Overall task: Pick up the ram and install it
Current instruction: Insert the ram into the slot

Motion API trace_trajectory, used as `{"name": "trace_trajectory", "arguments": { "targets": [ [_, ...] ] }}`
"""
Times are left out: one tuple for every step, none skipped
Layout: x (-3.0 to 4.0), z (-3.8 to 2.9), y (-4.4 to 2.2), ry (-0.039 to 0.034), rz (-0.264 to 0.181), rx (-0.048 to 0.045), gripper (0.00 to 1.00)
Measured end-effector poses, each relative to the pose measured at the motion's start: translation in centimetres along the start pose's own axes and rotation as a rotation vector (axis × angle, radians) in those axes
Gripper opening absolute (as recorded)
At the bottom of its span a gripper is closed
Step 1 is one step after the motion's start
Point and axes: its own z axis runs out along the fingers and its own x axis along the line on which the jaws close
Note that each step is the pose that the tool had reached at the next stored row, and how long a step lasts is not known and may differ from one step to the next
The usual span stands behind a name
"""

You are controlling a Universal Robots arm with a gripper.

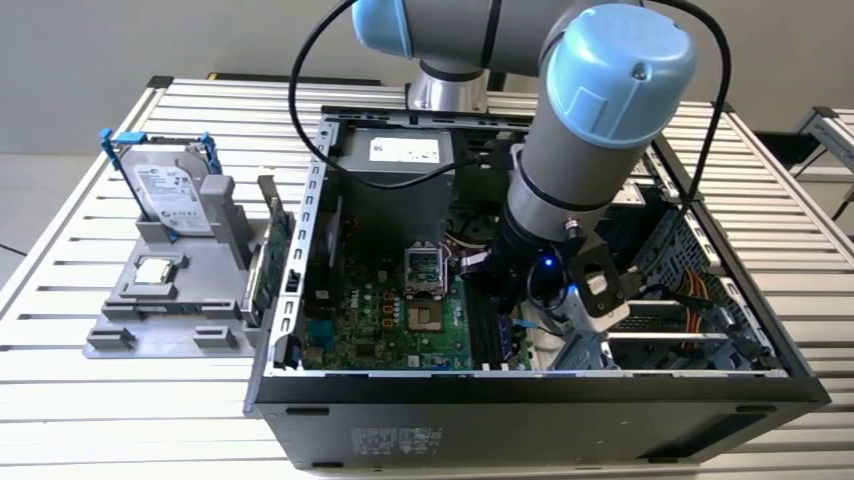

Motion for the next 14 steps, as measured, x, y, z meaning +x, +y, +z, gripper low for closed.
{"name": "trace_trajectory", "arguments": {
  "targets": [
    [0.0,-0.09,0.01,0.0002,0.0,0.0005,0.0],
    [0.0,-0.16,0.01,0.0003,0.0,0.0011,0.0],
    [0.0,-0.17,0.02,0.0002,0.0,0.001,0.0],
    [0.0,-0.17,0.02,0.0001,-0.001,0.001,0.0],
    [0.0,-0.17,0.02,0.0001,-0.001,0.001,0.0],
    [0.0,-0.18,0.02,0.0004,-0.003,0.0012,0.0],
    [0.01,-0.2,0.02,0.0009,-0.008,0.0014,0.0],
    [0.01,-0.24,0.02,0.0014,-0.013,0.0015,0.0],
    [0.01,-0.34,0.02,0.0018,-0.017,0.0021,0.0],
    [0.0,-0.48,0.04,0.002,-0.019,0.0022,0.0],
    [0.0,-0.58,0.06,0.002,-0.02,0.0024,0.0],
    [0.0,-0.68,0.07,0.0021,-0.021,0.0039,0.0],
    [-0.01,-0.72,0.08,0.0021,-0.022,0.0058,0.0],
    [-0.01,-0.74,0.08,0.0021,-0.024,0.008,0.0]
  ]
}}
